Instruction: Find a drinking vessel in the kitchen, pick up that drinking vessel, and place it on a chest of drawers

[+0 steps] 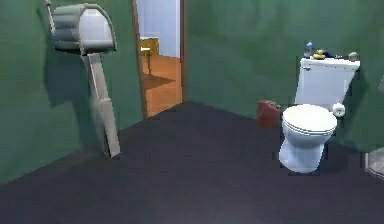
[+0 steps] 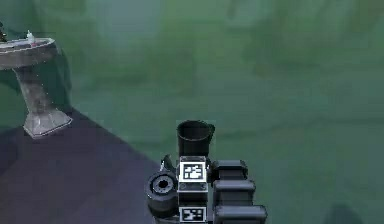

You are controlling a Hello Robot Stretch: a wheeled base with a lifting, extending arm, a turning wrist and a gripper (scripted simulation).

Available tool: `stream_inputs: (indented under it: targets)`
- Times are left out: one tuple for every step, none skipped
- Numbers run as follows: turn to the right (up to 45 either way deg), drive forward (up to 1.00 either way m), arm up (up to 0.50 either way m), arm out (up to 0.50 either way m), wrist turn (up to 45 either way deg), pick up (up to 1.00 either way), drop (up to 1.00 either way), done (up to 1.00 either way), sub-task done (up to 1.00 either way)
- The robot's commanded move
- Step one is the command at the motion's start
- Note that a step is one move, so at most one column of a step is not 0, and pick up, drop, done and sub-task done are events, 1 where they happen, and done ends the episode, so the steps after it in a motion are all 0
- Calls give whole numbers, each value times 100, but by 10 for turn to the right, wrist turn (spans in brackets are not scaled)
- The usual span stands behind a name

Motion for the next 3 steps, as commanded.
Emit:
stream_inputs:
  targets:
    - [0, 100, 0, 0, 0, 0, 0, 0, 0]
    - [0, 100, 0, 0, 0, 0, 0, 0, 0]
    - [-30, 0, 0, 0, 0, 0, 0, 0, 0]
